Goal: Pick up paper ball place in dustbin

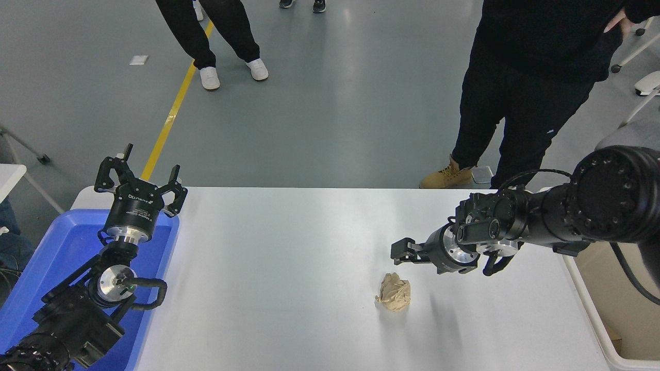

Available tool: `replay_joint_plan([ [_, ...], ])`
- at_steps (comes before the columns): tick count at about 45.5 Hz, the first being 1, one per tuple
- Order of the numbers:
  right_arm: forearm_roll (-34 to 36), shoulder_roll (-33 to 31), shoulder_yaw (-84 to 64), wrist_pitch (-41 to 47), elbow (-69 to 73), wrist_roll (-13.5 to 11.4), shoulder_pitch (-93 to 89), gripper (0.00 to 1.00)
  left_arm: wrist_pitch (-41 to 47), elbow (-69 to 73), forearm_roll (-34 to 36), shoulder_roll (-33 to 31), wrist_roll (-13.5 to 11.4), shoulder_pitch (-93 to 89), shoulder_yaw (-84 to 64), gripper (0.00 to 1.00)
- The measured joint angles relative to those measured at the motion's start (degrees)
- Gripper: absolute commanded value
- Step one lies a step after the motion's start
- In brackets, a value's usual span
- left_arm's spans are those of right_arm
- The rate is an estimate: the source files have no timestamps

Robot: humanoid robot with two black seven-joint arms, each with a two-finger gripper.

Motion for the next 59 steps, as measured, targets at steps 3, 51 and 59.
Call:
replay_joint_plan([
  [3,-0.04,0.00,0.39,-0.05,-0.37,0.00,-1.04,1.00,0.00,0.00,0.00,0.00,0.01,0.00,0.00,0.98],
  [51,-7.01,0.00,5.56,-4.35,-4.44,0.26,-9.67,0.43,0.00,0.00,0.00,0.00,-0.05,0.00,0.00,0.98],
  [59,-8.61,0.00,4.72,-4.93,-3.99,0.50,-9.64,0.00,0.01,0.00,0.00,0.00,0.00,0.00,0.00,0.98],
])
